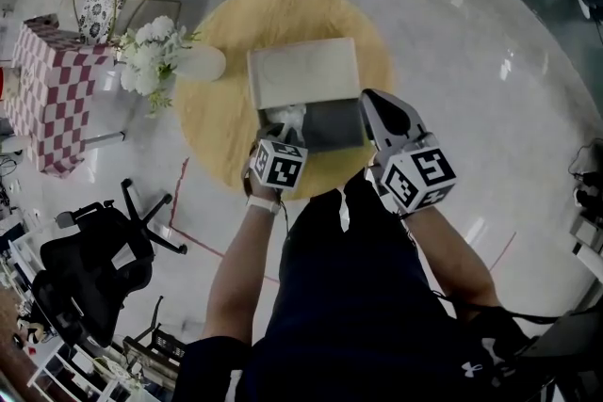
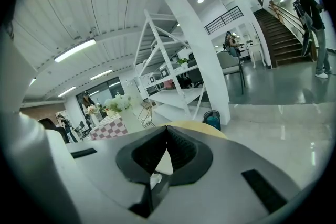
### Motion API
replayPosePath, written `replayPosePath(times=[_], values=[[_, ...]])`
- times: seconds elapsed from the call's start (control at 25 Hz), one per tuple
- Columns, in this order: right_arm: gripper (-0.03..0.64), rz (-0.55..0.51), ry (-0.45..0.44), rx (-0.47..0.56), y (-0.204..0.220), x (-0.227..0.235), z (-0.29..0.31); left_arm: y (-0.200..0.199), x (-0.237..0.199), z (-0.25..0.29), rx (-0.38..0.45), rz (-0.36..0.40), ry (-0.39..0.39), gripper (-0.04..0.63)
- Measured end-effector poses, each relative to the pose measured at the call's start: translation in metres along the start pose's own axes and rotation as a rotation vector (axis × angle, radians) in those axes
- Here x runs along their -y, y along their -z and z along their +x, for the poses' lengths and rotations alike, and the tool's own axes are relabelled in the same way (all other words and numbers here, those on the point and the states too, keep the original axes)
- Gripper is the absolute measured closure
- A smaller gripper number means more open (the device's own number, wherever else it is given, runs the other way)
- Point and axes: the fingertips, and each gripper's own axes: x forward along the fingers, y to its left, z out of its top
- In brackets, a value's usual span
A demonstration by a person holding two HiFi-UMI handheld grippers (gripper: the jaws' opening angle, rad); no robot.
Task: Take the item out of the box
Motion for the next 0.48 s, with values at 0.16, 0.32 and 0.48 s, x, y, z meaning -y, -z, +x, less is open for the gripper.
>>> replayPosePath(times=[0.16, 0.32, 0.48], values=[[0.609, 0.004, 0.006, 0.010, -0.0050, 0.0026, -0.0034, 0.0007, 0.0015, 0.0051, -0.045, 0.031, -0.012, 0.515], [0.609, 0.011, 0.011, 0.016, -0.0073, 0.0048, -0.0062, 0.0024, 0.0008, 0.0101, -0.072, 0.051, -0.034, 0.519], [0.609, 0.019, 0.020, 0.023, -0.0095, 0.0083, -0.0104, 0.0009, -0.0023, 0.0089, -0.072, 0.050, -0.048, 0.565]])
